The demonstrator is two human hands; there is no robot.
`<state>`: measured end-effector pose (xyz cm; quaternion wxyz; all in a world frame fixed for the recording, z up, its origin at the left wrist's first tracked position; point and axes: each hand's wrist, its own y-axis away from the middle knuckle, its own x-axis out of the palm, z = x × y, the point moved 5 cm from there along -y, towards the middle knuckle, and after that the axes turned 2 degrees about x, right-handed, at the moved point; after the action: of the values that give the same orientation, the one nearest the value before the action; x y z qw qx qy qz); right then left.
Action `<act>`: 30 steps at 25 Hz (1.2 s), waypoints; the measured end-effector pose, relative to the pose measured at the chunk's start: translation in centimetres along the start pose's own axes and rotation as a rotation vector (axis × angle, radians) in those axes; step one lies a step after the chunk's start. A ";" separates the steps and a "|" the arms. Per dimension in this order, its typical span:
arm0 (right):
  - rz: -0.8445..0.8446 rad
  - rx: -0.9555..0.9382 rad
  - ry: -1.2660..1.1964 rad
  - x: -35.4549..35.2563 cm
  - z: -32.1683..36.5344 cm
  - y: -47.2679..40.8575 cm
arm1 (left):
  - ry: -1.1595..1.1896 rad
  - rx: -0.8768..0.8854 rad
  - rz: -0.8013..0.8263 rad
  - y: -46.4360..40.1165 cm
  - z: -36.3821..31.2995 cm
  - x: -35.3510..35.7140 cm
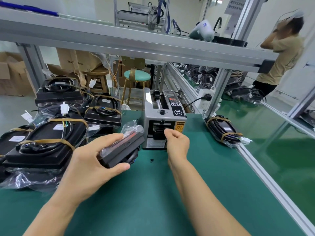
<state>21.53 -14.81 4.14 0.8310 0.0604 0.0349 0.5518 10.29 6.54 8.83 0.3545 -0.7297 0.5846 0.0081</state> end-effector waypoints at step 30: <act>0.684 -0.122 -0.075 3.8 2.6 9.0 | 0.041 0.020 -0.075 -0.3 -0.3 0.5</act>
<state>15.16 -7.99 8.01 0.6008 0.0388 -0.0509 0.7968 10.59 5.98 8.94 0.3496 -0.7475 0.5642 -0.0259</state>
